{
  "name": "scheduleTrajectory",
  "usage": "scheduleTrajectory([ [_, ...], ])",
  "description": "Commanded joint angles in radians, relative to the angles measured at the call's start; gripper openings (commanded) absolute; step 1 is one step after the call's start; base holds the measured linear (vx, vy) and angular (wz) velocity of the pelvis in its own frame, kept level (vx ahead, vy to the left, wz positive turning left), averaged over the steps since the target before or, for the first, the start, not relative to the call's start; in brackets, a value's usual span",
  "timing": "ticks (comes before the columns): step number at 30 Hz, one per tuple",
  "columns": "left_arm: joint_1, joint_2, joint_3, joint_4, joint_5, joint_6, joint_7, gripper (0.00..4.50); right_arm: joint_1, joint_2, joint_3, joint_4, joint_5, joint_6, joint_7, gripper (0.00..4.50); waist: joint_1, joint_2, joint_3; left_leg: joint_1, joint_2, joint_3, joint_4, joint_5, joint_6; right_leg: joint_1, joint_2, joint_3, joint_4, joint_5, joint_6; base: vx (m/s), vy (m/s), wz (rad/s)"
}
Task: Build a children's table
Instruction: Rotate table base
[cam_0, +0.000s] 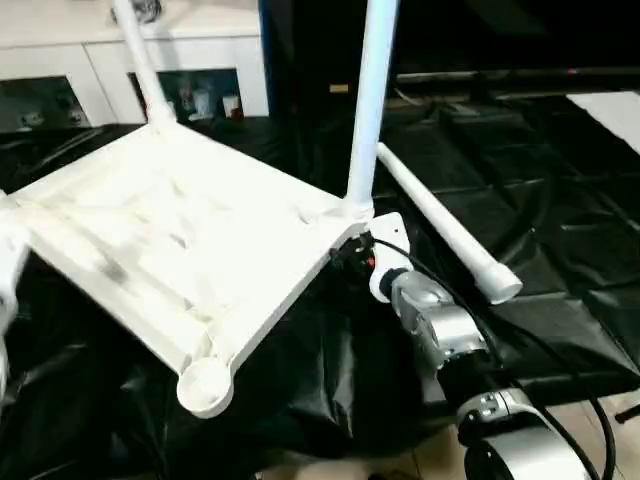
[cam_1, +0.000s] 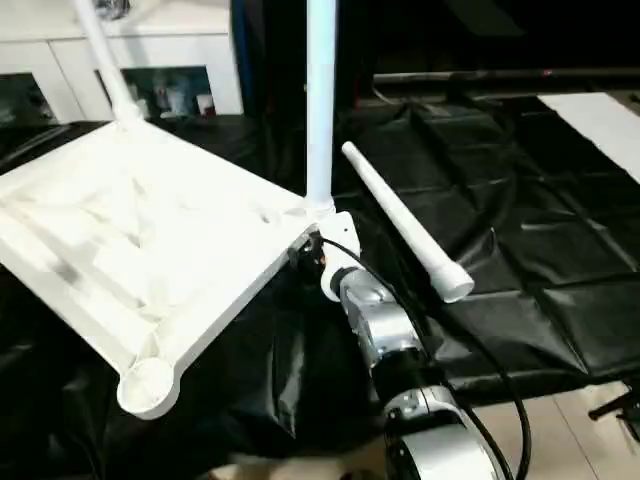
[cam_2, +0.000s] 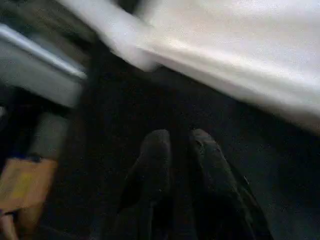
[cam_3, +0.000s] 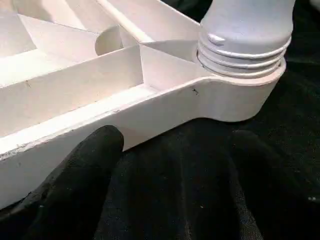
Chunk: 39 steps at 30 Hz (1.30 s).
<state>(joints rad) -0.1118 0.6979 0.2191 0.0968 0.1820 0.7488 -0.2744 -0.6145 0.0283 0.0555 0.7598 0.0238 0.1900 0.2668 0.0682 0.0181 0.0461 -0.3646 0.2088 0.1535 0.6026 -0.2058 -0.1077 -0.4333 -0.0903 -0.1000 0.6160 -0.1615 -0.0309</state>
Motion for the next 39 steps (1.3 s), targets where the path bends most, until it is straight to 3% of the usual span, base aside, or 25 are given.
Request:
scheduleTrajectory([
  [1, 0.017, 0.005, -0.057, -0.077, -0.045, 0.083, -0.088, 0.66, -0.029, 0.013, 0.018, 0.02, -0.015, -0.007, 0.009, 3.88, 0.003, 0.023, -0.059, 0.007, 0.01, 0.005, -0.08, -0.233, 0.014, 0.059, -0.047, 0.05, -0.07, -0.259, -0.187, 0.0, 0.0, 0.0],
  [9, 0.09, 0.075, -0.186, -0.284, -0.178, 0.215, -0.321, 0.66, -0.06, 0.016, 0.029, 0.07, -0.016, -0.033, 0.047, 3.88, -0.008, 0.02, -0.058, 0.0, 0.008, 0.001, -0.08, -0.225, 0.021, 0.068, -0.046, 0.049, -0.069, -0.257, -0.189, 0.0, 0.0, 0.0],
  [14, 0.14, 0.117, -0.243, -0.419, -0.278, 0.228, -0.465, 0.66, -0.06, 0.02, 0.037, 0.074, -0.015, -0.039, 0.077, 3.88, -0.009, 0.019, -0.055, 0.002, 0.007, 0.004, -0.08, -0.231, 0.021, 0.064, -0.042, 0.05, -0.071, -0.279, -0.186, 0.0, 0.0, 0.0],
  [17, 0.16, 0.115, -0.282, -0.442, -0.312, 0.14, -0.519, 0.66, -0.054, 0.024, 0.044, 0.07, -0.018, -0.042, 0.095, 3.88, -0.008, 0.018, -0.054, 0.003, 0.007, 0.003, -0.081, -0.245, 0.022, 0.063, -0.042, 0.05, -0.074, -0.299, -0.18, 0.0, 0.0, 0.0],
  [18, 0.142, 0.072, -0.304, -0.407, -0.301, 0.053, -0.514, 0.66, -0.054, 0.025, 0.046, 0.069, -0.018, -0.044, 0.099, 3.88, -0.009, 0.016, -0.053, 0.001, 0.006, 0.004, -0.082, -0.24, 0.022, 0.063, -0.04, 0.05, -0.078, -0.31, -0.17, 0.0, 0.0, 0.0],
  [22, 0.078, -0.027, -0.334, -0.35, -0.285, -0.082, -0.495, 0.66, -0.051, 0.025, 0.05, 0.056, -0.015, -0.044, 0.111, 3.88, -0.006, 0.016, -0.054, 0.008, 0.006, 0.007, -0.081, -0.256, 0.01, 0.06, -0.039, 0.051, -0.082, -0.329, -0.155, 0.0, 0.0, 0.0],
  [23, 0.072, -0.036, -0.337, -0.344, -0.285, -0.093, -0.493, 0.66, -0.051, 0.024, 0.05, 0.055, -0.015, -0.044, 0.113, 3.88, -0.005, 0.018, -0.056, 0.01, 0.006, 0.008, -0.08, -0.255, 0.007, 0.059, -0.039, 0.052, -0.082, -0.327, -0.154, 0.0, 0.0, 0.0],
  [24, 0.049, -0.059, -0.348, -0.324, -0.28, -0.11, -0.481, 0.66, -0.045, 0.021, 0.052, 0.041, -0.015, -0.041, 0.119, 3.88, -0.008, 0.015, -0.057, 0.004, 0.006, 0.006, -0.082, -0.237, 0.004, 0.066, -0.038, 0.054, -0.075, -0.285, -0.161, 0.0, 0.0, 0.0],
  [26, 0.014, -0.089, -0.377, -0.285, -0.273, -0.151, -0.471, 0.66, -0.033, 0.011, 0.056, 0.005, -0.016, -0.032, 0.132, 3.88, -0.011, 0.013, -0.056, -0.001, 0.005, 0.005, -0.084, -0.245, 0.008, 0.07, -0.039, 0.051, -0.078, -0.309, -0.15, 0.0, 0.0, 0.0],
  [28, -0.001, -0.103, -0.392, -0.258, -0.271, -0.18, -0.473, 0.66, -0.023, 0.004, 0.059, -0.02, -0.018, -0.024, 0.139, 3.88, -0.008, 0.013, -0.06, 0.002, 0.006, 0.004, -0.081, -0.23, 0.008, 0.068, -0.042, 0.053, -0.078, -0.315, -0.142, 0.0, 0.0, 0.0],
  [29, -0.026, -0.133, -0.409, -0.222, -0.261, -0.21, -0.471, 0.66, -0.006, -0.013, 0.059, -0.071, -0.018, -0.005, 0.146, 3.88, -0.011, 0.018, -0.057, -0.003, 0.004, 0.003, -0.081, -0.218, 0.009, 0.073, -0.038, 0.052, -0.082, -0.318, -0.13, 0.0, 0.0, 0.0],
  [31, -0.069, -0.181, -0.438, -0.17, -0.239, -0.251, -0.463, 0.66, 0.025, -0.045, 0.052, -0.169, -0.014, 0.051, 0.144, 3.88, -0.011, 0.014, -0.058, 0.002, 0.001, 0.007, -0.078, -0.203, 0.011, 0.072, -0.031, 0.053, -0.087, -0.306, -0.115, 0.0, 0.0, 0.0],
  [32, -0.09, -0.205, -0.45, -0.148, -0.234, -0.265, -0.458, 0.66, 0.04, -0.065, 0.048, -0.224, -0.017, 0.087, 0.137, 3.88, -0.007, 0.017, -0.063, 0.001, 0.005, 0.005, -0.078, -0.187, 0.007, 0.073, -0.036, 0.054, -0.078, -0.282, -0.123, 0.0, 0.0, 0.0],
  [33, -0.099, -0.214, -0.455, -0.14, -0.232, -0.273, -0.454, 0.66, 0.046, -0.073, 0.046, -0.248, -0.02, 0.109, 0.132, 3.88, -0.008, 0.014, -0.06, -0.002, 0.003, 0.006, -0.079, -0.181, 0.009, 0.075, -0.032, 0.053, -0.084, -0.282, -0.116, 0.0, 0.0, 0.0],
  [34, -0.11, -0.227, -0.461, -0.135, -0.233, -0.279, -0.45, 0.66, 0.051, -0.089, 0.045, -0.281, -0.029, 0.146, 0.126, 3.88, -0.005, 0.022, -0.066, 0.0, 0.005, 0.004, -0.077, -0.176, 0.003, 0.074, -0.037, 0.054, -0.076, -0.263, -0.124, 0.0, 0.0, 0.0],
  [36, -0.12, -0.245, -0.459, -0.146, -0.252, -0.274, -0.45, 0.66, 0.056, -0.12, 0.052, -0.333, -0.057, 0.197, 0.119, 3.88, -0.007, 0.013, -0.065, -0.003, 0.002, 0.006, -0.074, -0.164, 0.001, 0.078, -0.034, 0.053, -0.077, -0.251, -0.124, 0.0, 0.0, 0.0],
  [39, -0.117, -0.237, -0.434, -0.199, -0.297, -0.256, -0.471, 0.85, 0.048, -0.165, 0.028, -0.408, -0.019, 0.287, 0.167, 4.05, -0.013, 0.02, -0.065, -0.005, 0.001, 0.004, -0.074, -0.168, 0.001, 0.083, -0.033, 0.051, -0.077, -0.249, -0.129, 0.0, 0.0, 0.0],
])
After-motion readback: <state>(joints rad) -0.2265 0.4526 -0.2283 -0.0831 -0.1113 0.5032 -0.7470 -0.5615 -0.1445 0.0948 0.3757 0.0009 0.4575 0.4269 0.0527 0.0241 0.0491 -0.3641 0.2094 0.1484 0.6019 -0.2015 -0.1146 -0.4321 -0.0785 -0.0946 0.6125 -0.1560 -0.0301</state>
